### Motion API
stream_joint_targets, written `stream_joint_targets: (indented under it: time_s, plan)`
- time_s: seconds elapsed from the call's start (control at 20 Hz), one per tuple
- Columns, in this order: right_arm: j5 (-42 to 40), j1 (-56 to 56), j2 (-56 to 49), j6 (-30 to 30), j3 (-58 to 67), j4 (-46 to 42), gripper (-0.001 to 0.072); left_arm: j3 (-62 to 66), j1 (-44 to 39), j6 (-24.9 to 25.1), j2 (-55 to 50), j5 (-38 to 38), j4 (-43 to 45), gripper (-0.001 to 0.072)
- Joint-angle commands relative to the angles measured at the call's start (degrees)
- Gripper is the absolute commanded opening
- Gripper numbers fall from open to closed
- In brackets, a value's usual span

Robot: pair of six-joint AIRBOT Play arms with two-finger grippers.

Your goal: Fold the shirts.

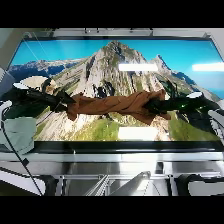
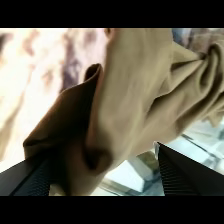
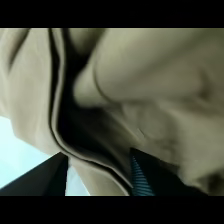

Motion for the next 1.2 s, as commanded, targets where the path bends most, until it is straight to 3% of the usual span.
stream_joint_targets:
  time_s: [0.0, 0.05, 0.1, 0.2, 0.35, 0.5, 0.6, 0.75, 0.9, 1.05, 1.15]
  plan:
    - [1.4, 1.4, -1.3, -2.7, 0.2, 5.5, 0.0203, 0.0, -0.5, 1.5, -3.1, -0.7, -3.3, 0.0568]
    - [3.3, 1.4, -1.3, -3.8, 0.2, 6.7, 0.0116, 0.0, -0.5, 2.5, -3.3, -0.9, -4.6, 0.0292]
    - [5.4, 1.1, -1.0, -4.5, 0.3, 8.1, 0.0077, 0.0, -0.4, 4.3, -3.0, -1.1, -5.9, 0.0009]
    - [9.8, 0.3, 1.2, -4.7, 1.3, 9.9, 0.0016, 0.0, -0.1, 5.2, -1.3, -1.7, -8.8, 0.0011]
    - [17.2, -3.2, 8.6, -4.7, 7.1, 14.4, 0.0016, 0.4, 2.0, 10.3, 5.5, -5.7, -21.4, 0.001]
    - [19.2, -11.2, 18.2, -4.5, 22.0, 29.1, 0.0015, 9.0, 5.4, 13.0, 16.5, -12.9, -42.3, 0.001]
    - [16.9, -17.2, 23.1, -5.0, 34.5, 38.8, 0.0015, 19.5, 7.5, 11.4, 24.3, -9.3, -51.8, 0.0011]
    - [10.8, -25.9, 28.1, -3.7, 54.0, 39.2, 0.0015, 41.4, 11.5, 3.8, 30.6, -0.3, -48.4, 0.0019]
    - [7.3, -30.3, 32.0, -2.9, 63.0, 37.8, 0.0015, 55.9, 15.5, -2.4, 32.1, 0.7, -47.5, 0.002]
    - [5.5, -31.4, 35.4, -3.4, 63.5, 35.2, 0.0015, 50.7, 19.3, -3.0, 37.4, 1.0, -48.8, 0.0021]
    - [4.4, -31.4, 36.4, -3.4, 63.5, 31.0, 0.0015, 44.3, 21.3, -0.3, 41.0, 1.9, -48.7, 0.0021]
